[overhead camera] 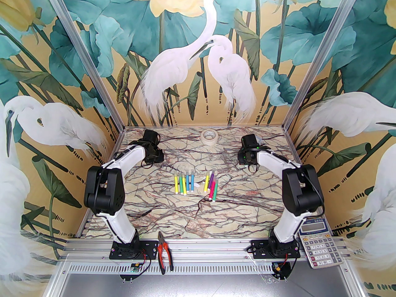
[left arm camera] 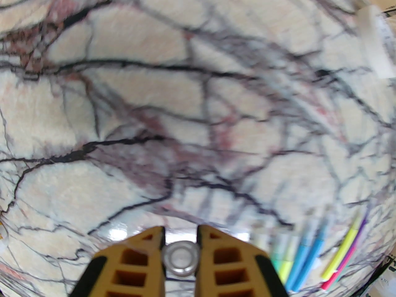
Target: Open the pen caps
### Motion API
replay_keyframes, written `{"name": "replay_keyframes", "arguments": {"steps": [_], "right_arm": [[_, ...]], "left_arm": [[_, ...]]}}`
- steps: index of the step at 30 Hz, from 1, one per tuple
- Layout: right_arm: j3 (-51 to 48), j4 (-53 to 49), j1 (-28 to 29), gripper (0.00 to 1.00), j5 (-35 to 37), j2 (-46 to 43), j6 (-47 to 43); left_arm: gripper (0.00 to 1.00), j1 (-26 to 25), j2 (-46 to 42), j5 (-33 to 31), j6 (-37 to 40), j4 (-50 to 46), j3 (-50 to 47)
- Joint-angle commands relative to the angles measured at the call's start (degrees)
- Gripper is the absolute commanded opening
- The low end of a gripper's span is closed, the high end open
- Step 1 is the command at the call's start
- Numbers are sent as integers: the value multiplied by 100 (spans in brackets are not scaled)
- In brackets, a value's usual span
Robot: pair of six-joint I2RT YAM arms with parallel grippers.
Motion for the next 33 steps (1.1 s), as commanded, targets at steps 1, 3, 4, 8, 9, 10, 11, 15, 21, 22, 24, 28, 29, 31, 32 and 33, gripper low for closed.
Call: {"name": "replay_keyframes", "arguments": {"steps": [1,3,4,8,9,10,11,15,21,22,24,28,29,31,32,33], "right_arm": [[157,-180,-38,9,182,162,59],[187,-185,-79,10,183,215,53],[215,-210,-100,10,172,259,60],[314,-303,-224,10,121,442,77],[347,-327,-254,10,104,485,83],[375,-351,-279,10,88,528,101],[402,-371,-300,10,77,559,111],[475,-440,-366,13,35,672,138],[537,-561,-406,20,41,775,168],[540,-568,-403,20,44,783,174],[548,-598,-425,21,51,793,177],[559,-654,-440,22,43,841,183],[568,-667,-437,22,33,850,182],[582,-687,-450,24,43,874,180],[584,-697,-447,24,38,878,187],[592,-707,-451,24,44,888,188]], "left_arm": [[0,132,308,-67,169,-156,85],[0,174,430,-72,198,-182,146],[0,191,505,-87,214,-203,186],[0,277,698,-151,239,-210,255],[0,306,734,-131,249,-216,267],[0,341,777,-95,257,-222,275],[0,374,808,-67,265,-226,283],[0,448,916,-34,295,-229,287],[7,489,1069,20,300,-226,305],[9,485,1095,29,304,-237,320],[10,485,1123,51,312,-237,319],[13,485,1171,57,313,-246,328],[14,488,1180,57,314,-244,328],[16,498,1202,66,318,-248,337],[17,494,1214,65,324,-268,349],[18,494,1234,64,329,-279,356]]}}
